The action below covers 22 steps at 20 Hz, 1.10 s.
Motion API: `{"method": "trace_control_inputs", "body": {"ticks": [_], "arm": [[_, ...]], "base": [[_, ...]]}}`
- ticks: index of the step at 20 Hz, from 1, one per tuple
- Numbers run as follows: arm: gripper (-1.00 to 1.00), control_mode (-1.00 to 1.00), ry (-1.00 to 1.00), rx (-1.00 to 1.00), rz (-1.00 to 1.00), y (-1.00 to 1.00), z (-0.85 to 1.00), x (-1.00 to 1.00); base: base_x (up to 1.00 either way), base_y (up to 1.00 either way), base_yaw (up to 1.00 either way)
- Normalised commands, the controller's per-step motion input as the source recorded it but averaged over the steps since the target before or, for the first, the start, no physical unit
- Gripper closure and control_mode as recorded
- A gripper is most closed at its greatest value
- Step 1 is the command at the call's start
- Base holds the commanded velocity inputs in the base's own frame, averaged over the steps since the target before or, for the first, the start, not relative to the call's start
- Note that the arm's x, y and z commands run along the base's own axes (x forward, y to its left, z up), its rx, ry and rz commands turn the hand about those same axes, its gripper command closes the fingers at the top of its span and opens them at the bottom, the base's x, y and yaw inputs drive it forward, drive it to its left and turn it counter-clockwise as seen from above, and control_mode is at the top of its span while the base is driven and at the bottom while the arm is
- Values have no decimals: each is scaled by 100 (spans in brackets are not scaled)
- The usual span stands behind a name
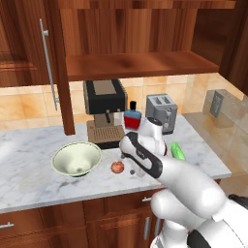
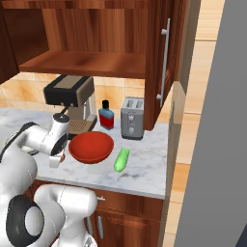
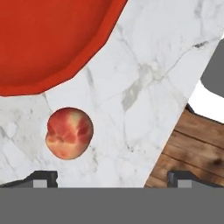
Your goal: Pick both bowls and place them on the counter. Then place the corn in one bowl and place the peach in the other bowl.
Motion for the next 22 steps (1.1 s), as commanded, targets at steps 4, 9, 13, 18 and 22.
{"method": "trace_control_inputs", "body": {"ticks": [4,9,13,18,22], "arm": [[-100,-100,2,-4,5,26,-23,32],[-100,-100,1,-6,2,29,-21,21],[-100,-100,7,-6,0,3,-28,19],[-100,-100,2,-7,0,-3,-26,13],[-100,-100,0,-8,0,-9,-18,6]], "base": [[0,0,0],[0,0,0],[0,0,0],[0,0,0],[0,0,0]]}}
